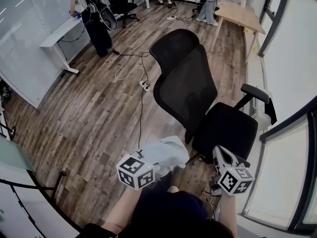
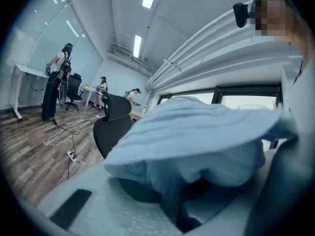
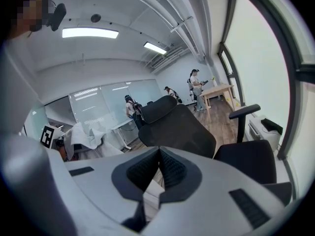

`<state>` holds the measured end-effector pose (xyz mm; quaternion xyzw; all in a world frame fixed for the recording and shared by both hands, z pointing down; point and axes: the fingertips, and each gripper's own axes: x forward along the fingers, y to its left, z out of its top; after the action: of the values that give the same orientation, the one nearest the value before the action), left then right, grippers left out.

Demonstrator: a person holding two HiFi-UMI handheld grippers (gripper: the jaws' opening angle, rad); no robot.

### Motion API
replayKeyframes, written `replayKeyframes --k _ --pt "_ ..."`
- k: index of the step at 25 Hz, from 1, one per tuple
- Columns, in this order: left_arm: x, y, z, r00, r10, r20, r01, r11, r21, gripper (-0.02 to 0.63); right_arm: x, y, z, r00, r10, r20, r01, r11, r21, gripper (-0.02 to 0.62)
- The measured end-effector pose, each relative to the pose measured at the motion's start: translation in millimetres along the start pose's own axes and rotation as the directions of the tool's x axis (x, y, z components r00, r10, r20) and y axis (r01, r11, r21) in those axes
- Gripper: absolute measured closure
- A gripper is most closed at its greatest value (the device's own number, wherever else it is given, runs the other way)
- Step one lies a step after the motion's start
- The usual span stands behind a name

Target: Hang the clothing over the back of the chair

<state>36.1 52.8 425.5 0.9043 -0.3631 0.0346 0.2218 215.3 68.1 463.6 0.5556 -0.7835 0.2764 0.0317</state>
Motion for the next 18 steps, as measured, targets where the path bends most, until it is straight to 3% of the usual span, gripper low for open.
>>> replayKeyframes --k 18 --pt "84 83 68 0.998 -0.060 -0.011 0.060 0.998 -0.001 0.588 106 -18 61 0.999 -0.045 -0.007 0.045 0.999 0.014 0.594"
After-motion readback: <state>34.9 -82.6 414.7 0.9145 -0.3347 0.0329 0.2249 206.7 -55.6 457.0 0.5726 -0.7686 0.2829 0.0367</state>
